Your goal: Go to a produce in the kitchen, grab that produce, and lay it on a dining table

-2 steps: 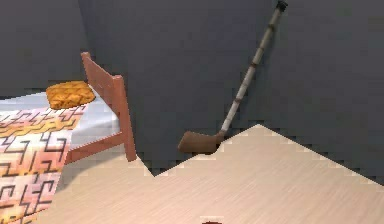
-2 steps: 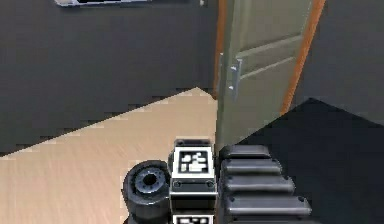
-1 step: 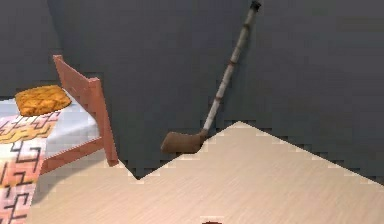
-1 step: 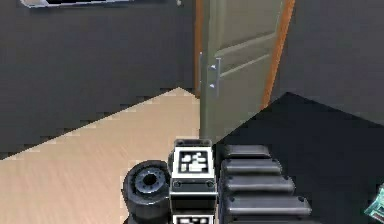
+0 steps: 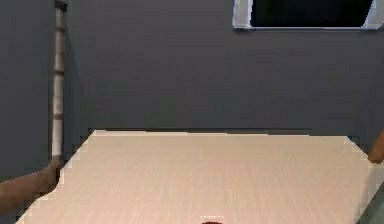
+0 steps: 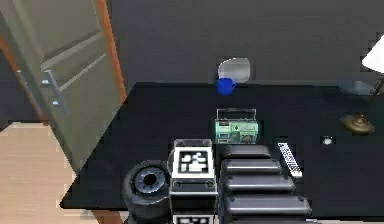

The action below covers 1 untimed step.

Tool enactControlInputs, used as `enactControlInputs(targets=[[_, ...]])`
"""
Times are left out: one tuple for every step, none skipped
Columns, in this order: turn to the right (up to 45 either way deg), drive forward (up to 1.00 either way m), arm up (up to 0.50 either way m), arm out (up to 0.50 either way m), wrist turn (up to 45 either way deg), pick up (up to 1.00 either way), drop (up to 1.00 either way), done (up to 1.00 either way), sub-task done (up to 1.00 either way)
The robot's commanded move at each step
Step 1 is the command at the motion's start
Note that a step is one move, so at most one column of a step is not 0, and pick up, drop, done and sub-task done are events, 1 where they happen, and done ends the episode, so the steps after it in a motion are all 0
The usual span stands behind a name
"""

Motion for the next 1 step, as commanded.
enactControlInputs(targets=[[45.0, 0.00, 0.00, 0.00, 0.0, 0.00, 0.00, 0.00, 0.00]])
